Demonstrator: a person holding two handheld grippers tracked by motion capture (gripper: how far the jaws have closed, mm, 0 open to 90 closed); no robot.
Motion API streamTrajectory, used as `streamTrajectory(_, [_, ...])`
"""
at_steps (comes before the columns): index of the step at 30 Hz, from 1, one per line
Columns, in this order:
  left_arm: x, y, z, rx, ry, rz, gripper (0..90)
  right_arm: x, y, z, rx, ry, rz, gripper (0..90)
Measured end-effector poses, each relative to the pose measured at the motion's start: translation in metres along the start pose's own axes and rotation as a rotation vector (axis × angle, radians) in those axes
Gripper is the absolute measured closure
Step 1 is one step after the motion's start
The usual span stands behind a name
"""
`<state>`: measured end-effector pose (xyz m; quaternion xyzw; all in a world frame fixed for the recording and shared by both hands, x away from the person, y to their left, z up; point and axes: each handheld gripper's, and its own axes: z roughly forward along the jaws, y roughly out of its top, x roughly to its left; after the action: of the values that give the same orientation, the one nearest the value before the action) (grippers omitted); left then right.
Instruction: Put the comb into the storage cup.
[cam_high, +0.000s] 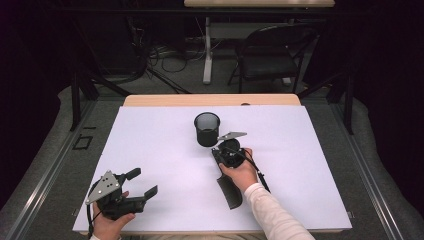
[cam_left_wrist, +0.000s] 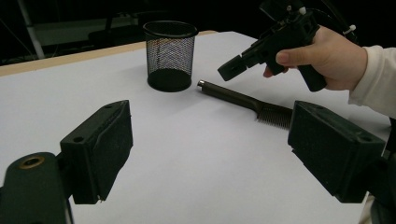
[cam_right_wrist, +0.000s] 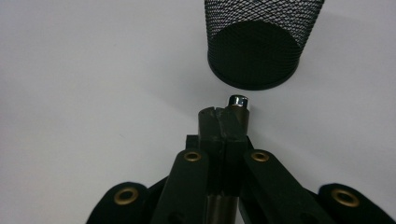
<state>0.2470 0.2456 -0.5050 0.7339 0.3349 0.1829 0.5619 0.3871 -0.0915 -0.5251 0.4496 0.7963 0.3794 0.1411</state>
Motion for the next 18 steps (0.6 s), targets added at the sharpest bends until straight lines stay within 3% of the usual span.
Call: streamTrajectory(18, [0.000, 0.000, 0.001, 0.011, -0.002, -0.002, 14.1, 0.004, -0.005, 0.021, 0.052, -0.008, -0.017, 90.0])
